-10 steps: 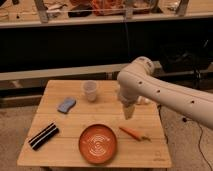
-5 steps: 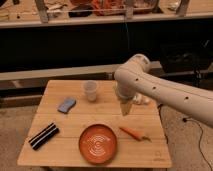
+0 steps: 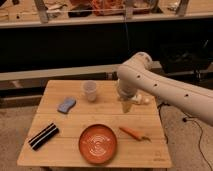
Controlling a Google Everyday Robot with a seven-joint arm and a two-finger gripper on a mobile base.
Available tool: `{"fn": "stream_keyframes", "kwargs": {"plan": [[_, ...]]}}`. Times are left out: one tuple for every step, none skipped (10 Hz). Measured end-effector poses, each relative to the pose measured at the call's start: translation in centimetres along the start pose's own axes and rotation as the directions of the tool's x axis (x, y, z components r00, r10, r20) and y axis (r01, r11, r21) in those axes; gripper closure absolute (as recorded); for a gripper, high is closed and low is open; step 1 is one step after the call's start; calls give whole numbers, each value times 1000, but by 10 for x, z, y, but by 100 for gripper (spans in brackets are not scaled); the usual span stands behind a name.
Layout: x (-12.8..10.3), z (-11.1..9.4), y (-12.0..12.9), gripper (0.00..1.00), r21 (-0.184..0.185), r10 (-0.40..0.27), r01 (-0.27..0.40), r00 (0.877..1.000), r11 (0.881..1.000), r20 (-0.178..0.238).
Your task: Move the arm in a circular motion
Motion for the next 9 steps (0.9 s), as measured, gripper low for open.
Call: {"fn": "stream_keyframes", "kwargs": {"plan": [[6, 1, -2, 20, 2, 19, -19, 1000, 1000, -1], [9, 2, -3, 20, 2, 27, -27, 1000, 1000, -1], [12, 2, -4, 20, 2, 40, -40, 999, 999, -2], [17, 3, -7, 20, 1, 58, -58, 998, 998, -5], [24, 3, -10, 20, -1, 75, -75, 997, 997, -7], [31, 3, -9, 20, -1, 86, -86, 996, 996, -10], [36, 2, -8, 20, -4, 98, -98, 995, 995, -8], [41, 2, -6, 20, -7, 112, -112, 994, 994, -7], [45, 1, -5, 20, -10, 121, -121, 993, 993, -9]]}}
